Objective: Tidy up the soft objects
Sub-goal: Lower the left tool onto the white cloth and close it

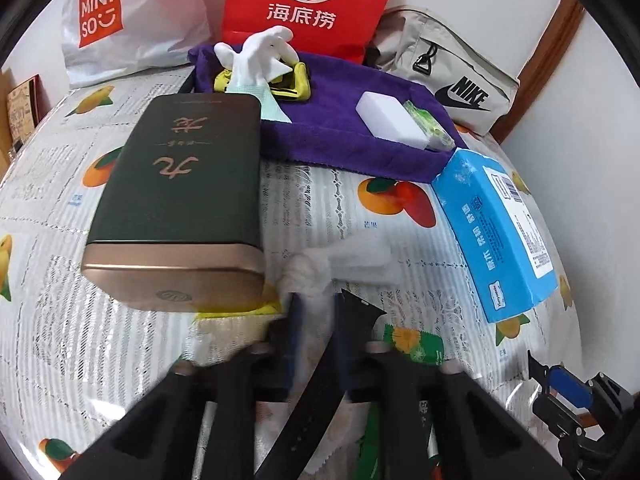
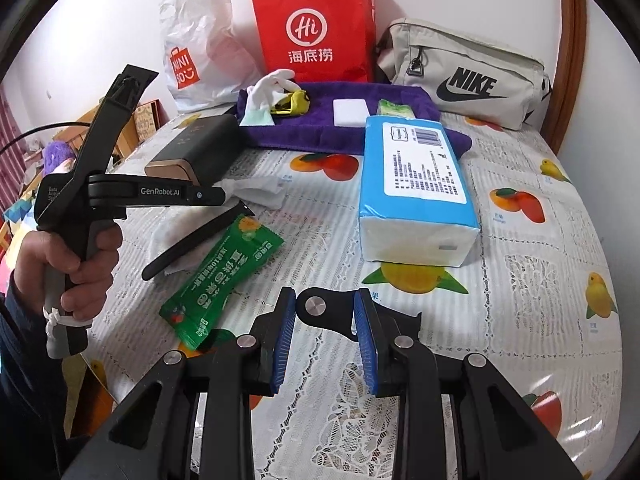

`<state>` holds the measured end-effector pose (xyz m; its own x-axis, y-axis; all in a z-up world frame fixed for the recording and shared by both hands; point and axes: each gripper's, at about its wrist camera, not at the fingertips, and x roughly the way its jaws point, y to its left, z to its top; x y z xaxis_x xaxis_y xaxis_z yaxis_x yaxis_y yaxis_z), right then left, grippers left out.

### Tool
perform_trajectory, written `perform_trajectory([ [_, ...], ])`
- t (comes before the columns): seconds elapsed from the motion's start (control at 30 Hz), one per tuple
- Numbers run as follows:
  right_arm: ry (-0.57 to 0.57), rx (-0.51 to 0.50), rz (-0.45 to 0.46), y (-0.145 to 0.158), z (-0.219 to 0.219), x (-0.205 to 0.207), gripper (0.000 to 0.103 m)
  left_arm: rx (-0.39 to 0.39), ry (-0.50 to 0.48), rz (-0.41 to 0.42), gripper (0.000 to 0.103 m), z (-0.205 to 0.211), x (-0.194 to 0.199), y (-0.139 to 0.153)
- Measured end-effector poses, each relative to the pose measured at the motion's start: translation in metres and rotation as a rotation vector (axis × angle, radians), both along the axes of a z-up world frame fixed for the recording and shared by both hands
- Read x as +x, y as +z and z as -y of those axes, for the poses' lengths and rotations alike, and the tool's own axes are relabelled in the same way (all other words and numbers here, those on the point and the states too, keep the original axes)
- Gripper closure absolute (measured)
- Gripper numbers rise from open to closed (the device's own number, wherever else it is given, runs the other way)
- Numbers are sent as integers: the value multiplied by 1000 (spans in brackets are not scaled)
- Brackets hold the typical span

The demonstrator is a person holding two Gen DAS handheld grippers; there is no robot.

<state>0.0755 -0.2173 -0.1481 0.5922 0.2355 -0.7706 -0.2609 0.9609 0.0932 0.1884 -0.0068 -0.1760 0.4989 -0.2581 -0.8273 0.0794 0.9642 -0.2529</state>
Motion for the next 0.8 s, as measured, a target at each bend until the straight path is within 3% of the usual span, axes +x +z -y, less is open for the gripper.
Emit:
perform_trajectory([
  [0.27, -6, -5, 12, 4, -1, -5, 73, 0, -29, 42, 99, -1, -14, 12],
  [0.47, 2, -5, 36, 13, -5, -17, 73, 8, -31, 73, 99, -15, -47, 26],
  [0.8, 18, -15, 68, 24, -13, -33, 73, 25, 17, 34, 99, -59, -97, 14],
])
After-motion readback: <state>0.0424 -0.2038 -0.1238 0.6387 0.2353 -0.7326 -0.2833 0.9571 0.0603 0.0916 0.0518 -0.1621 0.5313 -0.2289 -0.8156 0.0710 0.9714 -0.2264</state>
